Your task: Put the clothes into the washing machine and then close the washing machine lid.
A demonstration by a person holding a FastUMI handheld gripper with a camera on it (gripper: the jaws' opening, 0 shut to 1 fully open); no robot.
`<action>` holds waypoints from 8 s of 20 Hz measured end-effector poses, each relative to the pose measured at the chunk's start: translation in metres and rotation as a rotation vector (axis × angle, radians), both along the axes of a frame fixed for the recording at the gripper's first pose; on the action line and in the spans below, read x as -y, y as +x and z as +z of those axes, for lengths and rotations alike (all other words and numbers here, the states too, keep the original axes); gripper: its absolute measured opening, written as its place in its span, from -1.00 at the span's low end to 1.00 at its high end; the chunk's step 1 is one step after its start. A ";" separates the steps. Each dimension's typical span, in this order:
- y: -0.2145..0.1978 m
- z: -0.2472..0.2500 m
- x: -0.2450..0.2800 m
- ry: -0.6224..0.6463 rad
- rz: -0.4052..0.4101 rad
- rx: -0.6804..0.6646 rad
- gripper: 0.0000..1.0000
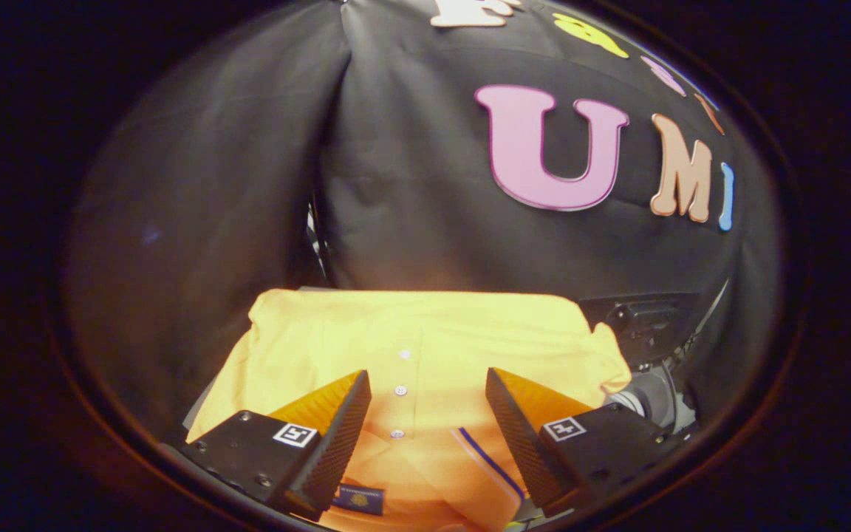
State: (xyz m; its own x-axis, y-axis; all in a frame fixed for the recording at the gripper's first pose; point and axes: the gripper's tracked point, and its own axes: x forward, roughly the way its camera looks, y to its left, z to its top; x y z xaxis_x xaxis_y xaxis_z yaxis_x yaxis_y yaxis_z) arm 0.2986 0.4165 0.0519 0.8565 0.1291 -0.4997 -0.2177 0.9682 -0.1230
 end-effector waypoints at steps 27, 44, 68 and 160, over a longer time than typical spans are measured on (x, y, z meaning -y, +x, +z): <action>-0.027 0.050 0.026 0.151 0.306 -0.014 -0.99; -0.005 0.176 0.247 0.211 0.048 0.225 -0.99; 0.089 -0.137 0.361 0.203 -0.184 -0.034 -0.99; 0.246 0.026 0.331 0.020 -0.232 0.356 0.99</action>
